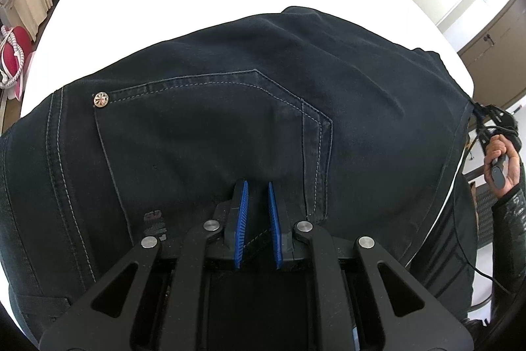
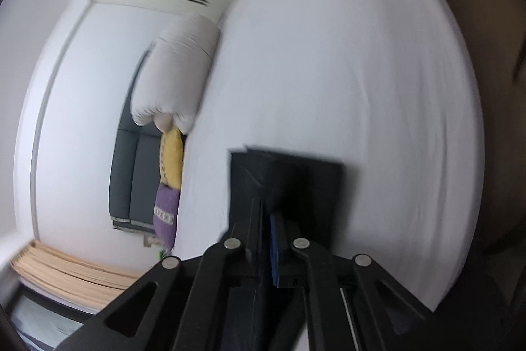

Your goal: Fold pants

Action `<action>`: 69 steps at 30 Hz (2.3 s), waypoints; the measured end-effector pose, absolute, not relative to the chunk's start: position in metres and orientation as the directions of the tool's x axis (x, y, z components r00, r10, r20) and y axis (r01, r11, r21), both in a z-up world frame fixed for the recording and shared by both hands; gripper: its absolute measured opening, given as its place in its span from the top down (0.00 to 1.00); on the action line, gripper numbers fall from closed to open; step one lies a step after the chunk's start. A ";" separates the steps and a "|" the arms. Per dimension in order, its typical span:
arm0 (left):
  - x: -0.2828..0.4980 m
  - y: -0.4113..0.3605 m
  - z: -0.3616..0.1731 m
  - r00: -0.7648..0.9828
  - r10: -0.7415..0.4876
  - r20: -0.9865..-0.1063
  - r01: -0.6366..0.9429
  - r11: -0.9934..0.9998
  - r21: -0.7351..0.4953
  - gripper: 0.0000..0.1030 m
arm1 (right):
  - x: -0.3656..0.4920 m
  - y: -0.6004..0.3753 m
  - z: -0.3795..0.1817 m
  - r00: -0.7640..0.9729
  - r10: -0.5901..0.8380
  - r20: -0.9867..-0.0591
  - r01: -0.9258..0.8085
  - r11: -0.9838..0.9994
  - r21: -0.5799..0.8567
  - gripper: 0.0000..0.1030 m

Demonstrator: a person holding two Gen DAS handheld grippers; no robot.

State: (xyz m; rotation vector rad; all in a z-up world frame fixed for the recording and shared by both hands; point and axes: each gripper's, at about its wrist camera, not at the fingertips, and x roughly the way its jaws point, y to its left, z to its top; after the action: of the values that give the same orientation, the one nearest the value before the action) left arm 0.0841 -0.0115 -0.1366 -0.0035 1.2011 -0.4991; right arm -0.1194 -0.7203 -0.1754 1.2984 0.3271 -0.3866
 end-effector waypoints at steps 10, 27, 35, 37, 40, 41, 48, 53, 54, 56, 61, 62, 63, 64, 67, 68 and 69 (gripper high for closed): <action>0.082 -0.006 -0.142 0.276 -0.382 -0.882 0.371 0.889 -0.269 0.88 | -0.118 -0.720 -0.208 0.888 -0.018 -0.459 0.458 0.116 0.881 0.84; 0.080 -0.019 -0.139 0.274 -0.345 -0.898 0.390 0.893 -0.225 0.88 | -0.120 -0.722 -0.208 0.852 -0.038 -0.523 0.523 0.125 0.843 0.97; 0.074 -0.013 -0.137 0.259 -0.345 -0.902 0.412 0.884 -0.220 0.88 | -0.127 -0.726 -0.208 0.833 -0.033 -0.552 0.551 0.131 0.824 0.98; 0.072 -0.011 -0.136 0.258 -0.349 -0.901 0.412 0.883 -0.225 0.88 | -0.130 -0.726 -0.209 0.831 -0.029 -0.555 0.554 0.124 0.823 0.98; 0.068 -0.002 -0.136 0.262 -0.365 -0.893 0.406 0.881 -0.241 0.88 | -0.127 -0.726 -0.212 0.827 -0.015 -0.562 0.558 0.144 0.817 1.00; 0.068 0.000 -0.137 0.263 -0.374 -0.889 0.404 0.880 -0.251 0.88 | -0.126 -0.729 -0.219 0.832 0.011 -0.554 0.547 0.143 0.825 1.00; 0.065 0.013 -0.139 0.286 -0.403 -0.870 0.398 0.875 -0.274 0.88 | -0.168 -0.732 -0.193 0.854 -0.011 -0.521 0.518 0.132 0.845 0.51; 0.060 0.022 -0.143 0.298 -0.429 -0.853 0.396 0.868 -0.299 0.88 | -0.156 -0.662 -0.145 0.838 0.241 -0.490 0.400 0.340 0.851 0.50; 0.059 0.025 -0.143 0.299 -0.433 -0.850 0.396 0.867 -0.302 0.88 | -0.149 -0.639 -0.142 0.822 0.316 -0.474 0.357 0.362 0.861 0.51; 0.058 0.029 -0.144 0.304 -0.439 -0.846 0.394 0.866 -0.308 0.88 | -0.138 -0.586 -0.140 0.774 0.449 -0.446 0.287 0.380 0.879 0.51; 0.054 0.035 -0.143 0.313 -0.444 -0.840 0.395 0.865 -0.310 0.88 | -0.107 -0.499 -0.169 0.669 0.641 -0.377 0.253 0.280 0.926 0.55; 0.053 0.036 -0.142 0.312 -0.446 -0.839 0.395 0.864 -0.312 0.88 | -0.103 -0.488 -0.177 0.645 0.661 -0.382 0.270 0.270 0.924 0.55; 0.053 0.037 -0.141 0.312 -0.448 -0.838 0.395 0.863 -0.315 0.88 | -0.101 -0.478 -0.184 0.620 0.684 -0.385 0.285 0.261 0.922 0.57; 0.053 0.039 -0.141 0.312 -0.452 -0.836 0.394 0.862 -0.319 0.88 | -0.098 -0.471 -0.191 0.594 0.699 -0.398 0.305 0.262 0.916 0.58; 0.052 0.043 -0.141 0.314 -0.460 -0.830 0.388 0.860 -0.330 0.88 | -0.097 -0.458 -0.204 0.553 0.724 -0.413 0.339 0.257 0.905 0.58; 0.052 0.043 -0.140 0.315 -0.460 -0.830 0.389 0.860 -0.329 0.88 | -0.096 -0.455 -0.207 0.539 0.729 -0.421 0.350 0.260 0.900 0.58; 0.052 0.044 -0.140 0.316 -0.460 -0.830 0.390 0.860 -0.329 0.88 | -0.093 -0.456 -0.208 0.539 0.732 -0.417 0.349 0.257 0.901 0.58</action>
State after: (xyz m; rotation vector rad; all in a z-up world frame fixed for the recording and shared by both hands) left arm 0.0520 0.0443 -0.1402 -0.0723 1.1168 -0.5601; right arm -0.0931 -0.4561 -0.2076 1.3442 1.0386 0.3359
